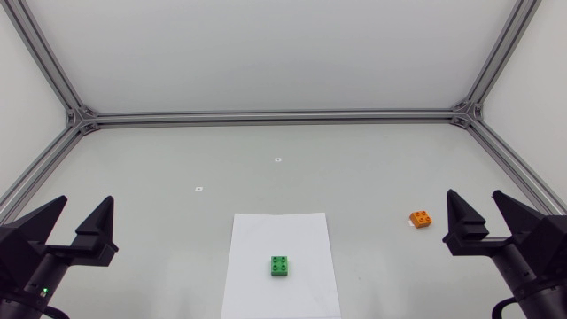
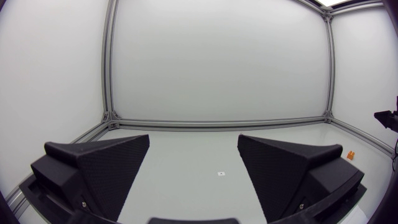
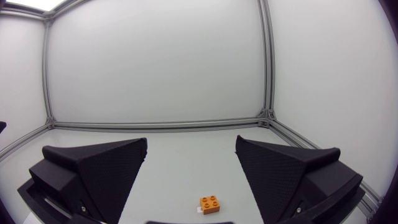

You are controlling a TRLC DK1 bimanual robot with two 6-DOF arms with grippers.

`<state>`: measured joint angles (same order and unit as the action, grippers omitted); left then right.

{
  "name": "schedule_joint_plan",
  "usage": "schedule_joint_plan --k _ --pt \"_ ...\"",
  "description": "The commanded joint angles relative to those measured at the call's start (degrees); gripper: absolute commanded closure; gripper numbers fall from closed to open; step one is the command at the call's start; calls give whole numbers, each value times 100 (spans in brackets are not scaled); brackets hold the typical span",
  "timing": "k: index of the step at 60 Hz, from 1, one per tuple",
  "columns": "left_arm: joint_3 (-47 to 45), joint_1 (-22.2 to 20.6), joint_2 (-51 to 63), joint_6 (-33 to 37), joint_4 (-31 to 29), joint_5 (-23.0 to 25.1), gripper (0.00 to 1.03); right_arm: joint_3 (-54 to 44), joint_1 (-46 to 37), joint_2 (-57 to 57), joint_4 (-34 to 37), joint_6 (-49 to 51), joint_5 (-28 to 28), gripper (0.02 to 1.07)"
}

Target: Pick up the orange 2x2 brick with the right arm and stack it on top of the green 2x2 brick in the center

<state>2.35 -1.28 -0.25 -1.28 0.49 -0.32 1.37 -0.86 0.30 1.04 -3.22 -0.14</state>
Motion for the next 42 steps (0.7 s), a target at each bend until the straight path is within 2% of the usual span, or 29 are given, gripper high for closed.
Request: schedule_joint_plan --k 1,25,42 --pt "-235 22 -45 75 -84 23 4 -137 7 -65 -51 -47 -30 6" --pt "-235 22 -45 75 -76 23 4 -137 34 -73 -139 68 -30 6" --pt "-235 22 -45 75 -84 23 4 540 78 -30 -148 155 -21 6"
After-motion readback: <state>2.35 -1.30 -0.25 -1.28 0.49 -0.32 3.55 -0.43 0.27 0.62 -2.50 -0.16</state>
